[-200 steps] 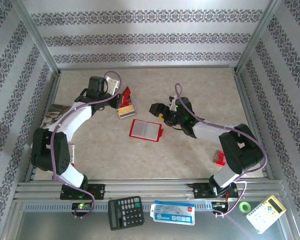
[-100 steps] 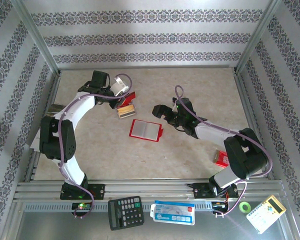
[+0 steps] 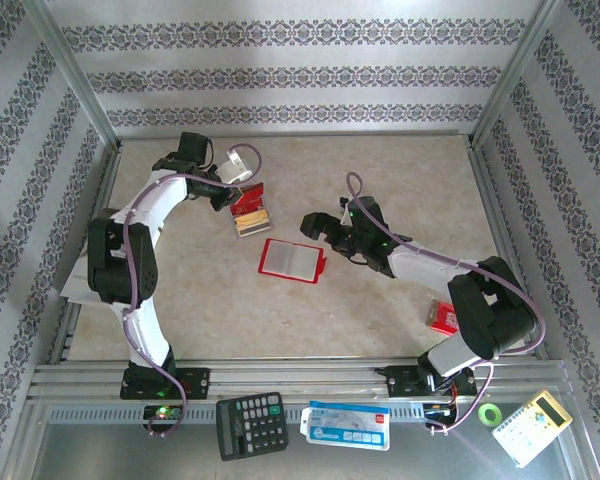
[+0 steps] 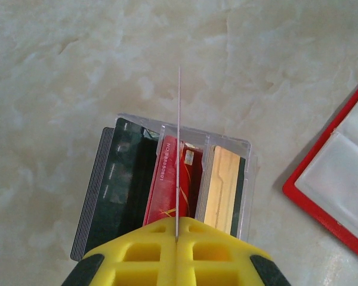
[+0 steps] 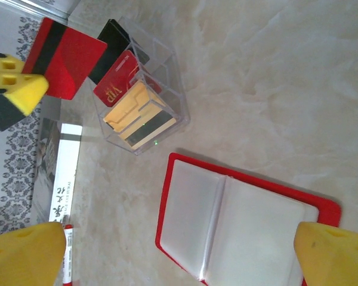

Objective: Take the credit cards out of the card holder

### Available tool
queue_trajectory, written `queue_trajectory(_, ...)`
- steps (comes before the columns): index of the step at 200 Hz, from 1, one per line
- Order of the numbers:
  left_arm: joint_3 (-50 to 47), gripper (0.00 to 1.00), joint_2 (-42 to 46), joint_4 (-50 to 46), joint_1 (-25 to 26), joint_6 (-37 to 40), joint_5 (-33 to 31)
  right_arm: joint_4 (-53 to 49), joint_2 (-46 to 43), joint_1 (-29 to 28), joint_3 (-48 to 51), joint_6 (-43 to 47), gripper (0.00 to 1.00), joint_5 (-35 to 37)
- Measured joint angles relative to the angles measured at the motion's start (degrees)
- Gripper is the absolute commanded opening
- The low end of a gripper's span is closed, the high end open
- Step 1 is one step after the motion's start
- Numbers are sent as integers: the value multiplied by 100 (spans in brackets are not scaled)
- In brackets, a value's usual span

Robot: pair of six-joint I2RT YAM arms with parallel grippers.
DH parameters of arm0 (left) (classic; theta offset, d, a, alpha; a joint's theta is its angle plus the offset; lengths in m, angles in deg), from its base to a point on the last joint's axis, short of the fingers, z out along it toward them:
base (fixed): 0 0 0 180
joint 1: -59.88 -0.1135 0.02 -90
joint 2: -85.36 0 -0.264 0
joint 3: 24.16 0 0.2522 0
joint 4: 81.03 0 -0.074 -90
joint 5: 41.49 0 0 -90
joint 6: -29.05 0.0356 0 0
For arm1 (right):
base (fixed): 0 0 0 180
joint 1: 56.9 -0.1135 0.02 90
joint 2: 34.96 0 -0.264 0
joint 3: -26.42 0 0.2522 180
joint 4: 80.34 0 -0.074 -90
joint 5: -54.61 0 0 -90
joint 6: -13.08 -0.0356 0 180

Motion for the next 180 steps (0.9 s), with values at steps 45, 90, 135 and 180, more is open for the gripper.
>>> queue_trajectory(45, 592, 0, -474, -588, -28, 332, 2, -17, -195, -48, 0, -11, 98, -46)
queue_trajectory(90, 787, 0, -654, -986, -87, 586, 98, -39, -238, -50, 2, -125, 98, -44)
queue_trajectory(135, 1095, 6, -997, -1163, -129, 776, -37, -42, -400, -170, 7, -175, 98, -15)
queue_trajectory(180, 1095, 29, -1029, -1126, -129, 756, -179, -59, -420, -372, 24, -271, 98, 17)
